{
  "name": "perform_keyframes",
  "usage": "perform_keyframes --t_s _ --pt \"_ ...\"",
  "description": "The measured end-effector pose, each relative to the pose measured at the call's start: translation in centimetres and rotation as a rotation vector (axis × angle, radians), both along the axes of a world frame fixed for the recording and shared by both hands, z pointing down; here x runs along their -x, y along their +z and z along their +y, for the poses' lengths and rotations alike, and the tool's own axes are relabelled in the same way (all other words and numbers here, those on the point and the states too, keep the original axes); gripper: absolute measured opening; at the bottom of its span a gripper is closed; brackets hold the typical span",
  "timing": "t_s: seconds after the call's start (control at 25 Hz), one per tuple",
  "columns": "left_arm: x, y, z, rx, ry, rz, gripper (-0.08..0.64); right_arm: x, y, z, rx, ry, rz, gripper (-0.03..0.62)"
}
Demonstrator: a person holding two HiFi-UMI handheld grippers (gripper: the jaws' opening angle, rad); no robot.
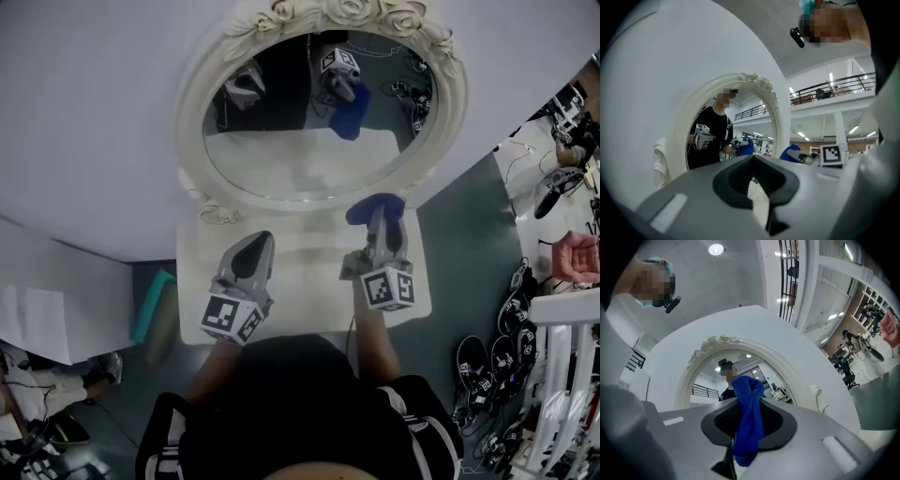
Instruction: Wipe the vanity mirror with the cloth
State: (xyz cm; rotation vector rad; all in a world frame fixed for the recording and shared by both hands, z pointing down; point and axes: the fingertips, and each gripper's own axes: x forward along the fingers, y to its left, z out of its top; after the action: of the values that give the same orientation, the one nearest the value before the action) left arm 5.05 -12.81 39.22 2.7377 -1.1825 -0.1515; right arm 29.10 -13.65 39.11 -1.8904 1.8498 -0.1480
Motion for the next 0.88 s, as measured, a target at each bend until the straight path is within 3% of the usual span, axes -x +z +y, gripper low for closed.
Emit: perform_keyframes --t_s 0.32,0.88 --pt "-0.2 -0.1 -2.6 -0.002 -0.015 -0.011 0.011 -5.2 -0.8 -5.2 -0.037 0.084 -0.068 0.072" --pt "-0.5 1.1 -5.0 0.039 -0.007 -0.018 0.011 -8.3 -0.6 -9.8 -0.069 0.106 -0.142 0.071"
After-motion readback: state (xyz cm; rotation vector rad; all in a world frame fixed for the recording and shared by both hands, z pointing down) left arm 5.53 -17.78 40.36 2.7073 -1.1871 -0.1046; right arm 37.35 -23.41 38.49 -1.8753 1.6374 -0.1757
